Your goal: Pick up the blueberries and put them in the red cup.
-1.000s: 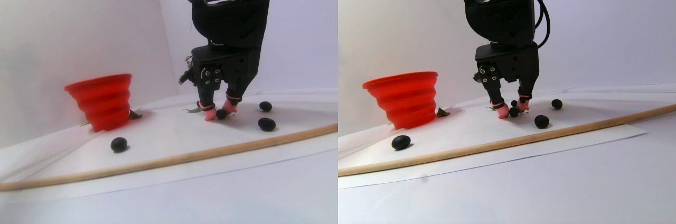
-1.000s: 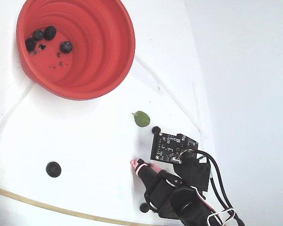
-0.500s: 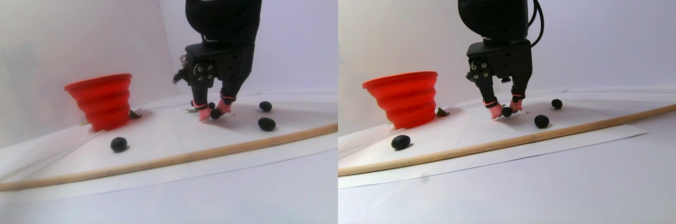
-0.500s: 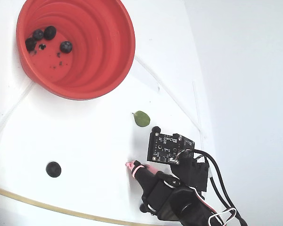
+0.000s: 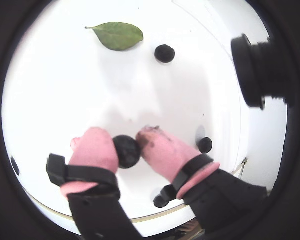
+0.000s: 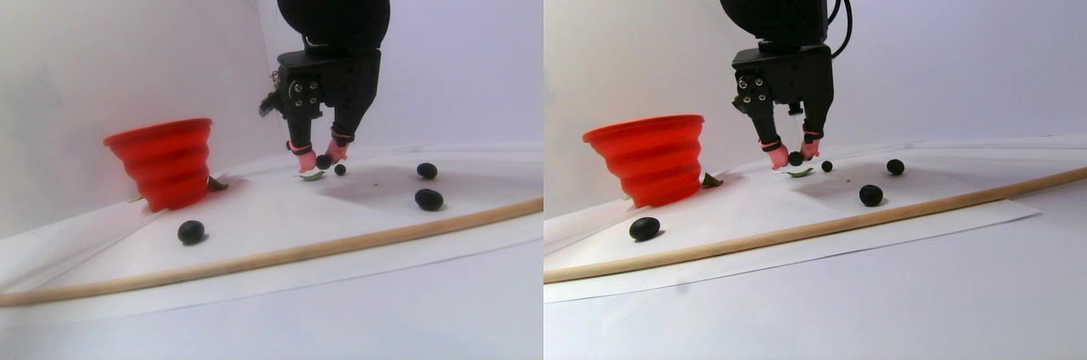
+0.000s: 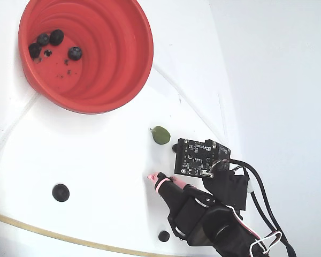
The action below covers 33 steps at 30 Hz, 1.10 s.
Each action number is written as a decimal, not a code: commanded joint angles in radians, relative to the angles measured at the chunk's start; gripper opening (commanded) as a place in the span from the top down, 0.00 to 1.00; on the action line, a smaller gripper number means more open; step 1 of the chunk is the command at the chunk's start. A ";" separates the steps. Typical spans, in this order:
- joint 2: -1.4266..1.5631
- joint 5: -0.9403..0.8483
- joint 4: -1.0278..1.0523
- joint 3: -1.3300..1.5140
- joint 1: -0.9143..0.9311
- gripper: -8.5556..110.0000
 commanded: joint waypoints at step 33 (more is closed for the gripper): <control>0.360 0.092 0.150 0.012 -0.259 0.84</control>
